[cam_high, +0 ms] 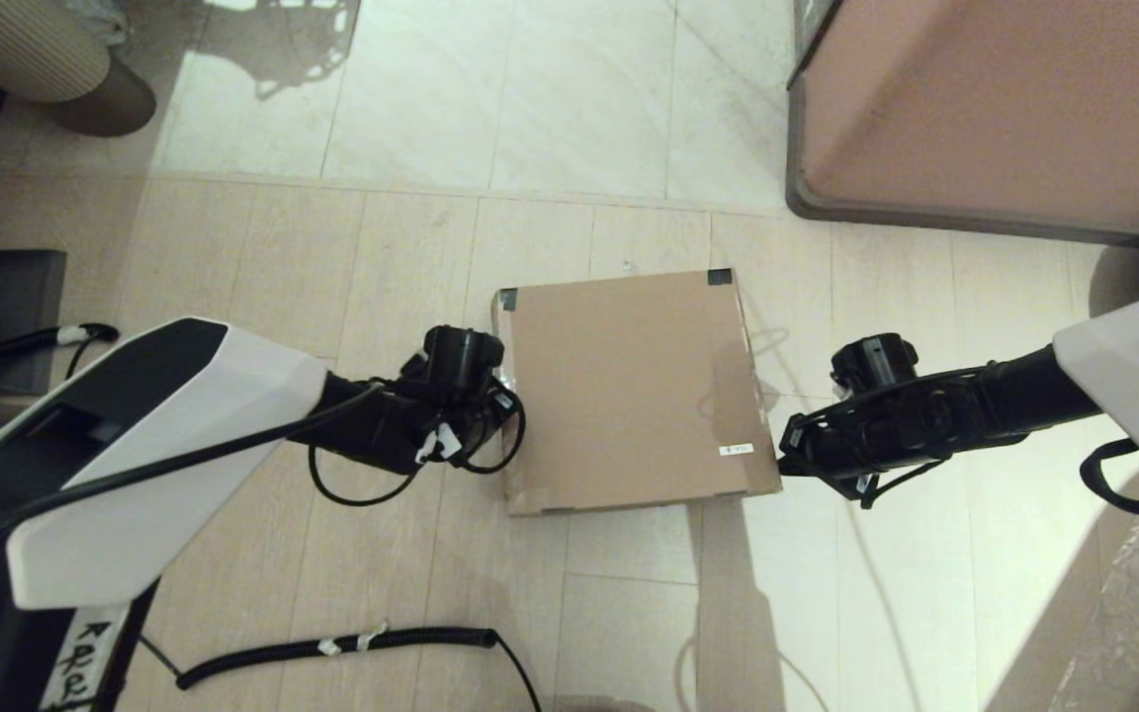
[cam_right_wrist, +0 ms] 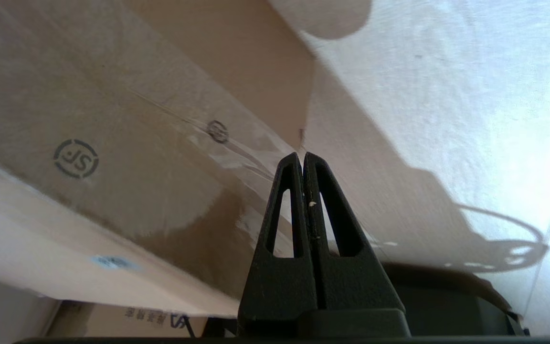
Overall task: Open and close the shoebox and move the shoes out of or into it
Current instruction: Open the shoe box
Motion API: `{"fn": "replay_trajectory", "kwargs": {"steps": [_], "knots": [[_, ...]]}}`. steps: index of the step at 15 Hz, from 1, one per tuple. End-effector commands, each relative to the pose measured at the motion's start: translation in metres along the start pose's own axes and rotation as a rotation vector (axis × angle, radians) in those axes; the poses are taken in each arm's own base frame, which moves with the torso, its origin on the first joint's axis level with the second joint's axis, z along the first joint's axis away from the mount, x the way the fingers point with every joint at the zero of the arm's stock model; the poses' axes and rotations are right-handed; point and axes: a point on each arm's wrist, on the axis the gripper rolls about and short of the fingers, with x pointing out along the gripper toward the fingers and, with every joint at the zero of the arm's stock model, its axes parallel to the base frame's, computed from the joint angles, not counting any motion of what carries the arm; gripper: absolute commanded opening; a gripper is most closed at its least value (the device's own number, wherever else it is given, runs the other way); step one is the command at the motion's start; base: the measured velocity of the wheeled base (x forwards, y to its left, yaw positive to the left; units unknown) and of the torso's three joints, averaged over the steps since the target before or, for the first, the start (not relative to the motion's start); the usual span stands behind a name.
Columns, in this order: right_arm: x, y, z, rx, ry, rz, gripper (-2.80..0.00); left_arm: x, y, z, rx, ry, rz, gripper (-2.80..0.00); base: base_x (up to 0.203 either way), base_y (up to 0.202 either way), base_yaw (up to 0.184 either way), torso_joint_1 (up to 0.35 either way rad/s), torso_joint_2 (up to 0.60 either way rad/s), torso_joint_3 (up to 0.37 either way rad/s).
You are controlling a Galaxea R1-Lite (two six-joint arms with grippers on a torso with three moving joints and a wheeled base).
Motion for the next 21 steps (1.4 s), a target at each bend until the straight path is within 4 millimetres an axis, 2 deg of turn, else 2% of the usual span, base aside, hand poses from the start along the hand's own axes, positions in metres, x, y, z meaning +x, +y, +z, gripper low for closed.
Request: {"fn": "replay_trajectory", "kwargs": {"steps": [1,6,11,16,21], "knots": [[0.011,-0.003,-0.004,0.004,0.020,-0.006,-2.80,0.008,0.001,-0.005,-0.003,0.002,0.005,-2.80,0.000,0.000,0.000,0.000,0.00,0.000],[0.019,0.009,-0.015,0.008,0.051,0.013,-2.80,0.013,0.001,-0.007,-0.004,0.006,0.002,-2.80,0.000,0.000,0.000,0.000,0.00,0.000],[-0.004,0.029,-0.001,0.263,0.093,0.142,-2.80,0.003,-0.007,0.000,-0.012,-0.003,-0.019,-2.80,0.000,0.000,0.000,0.000,0.00,0.000],[-0.028,0.039,0.002,0.396,0.218,0.253,-2.80,-0.014,-0.016,0.011,-0.039,-0.011,-0.034,-2.80,0.000,0.000,0.000,0.000,0.00,0.000],[-0.043,0.040,0.009,0.545,0.290,0.307,-2.80,-0.027,-0.023,0.022,-0.051,-0.024,-0.052,-2.80,0.000,0.000,0.000,0.000,0.00,0.000]]}}
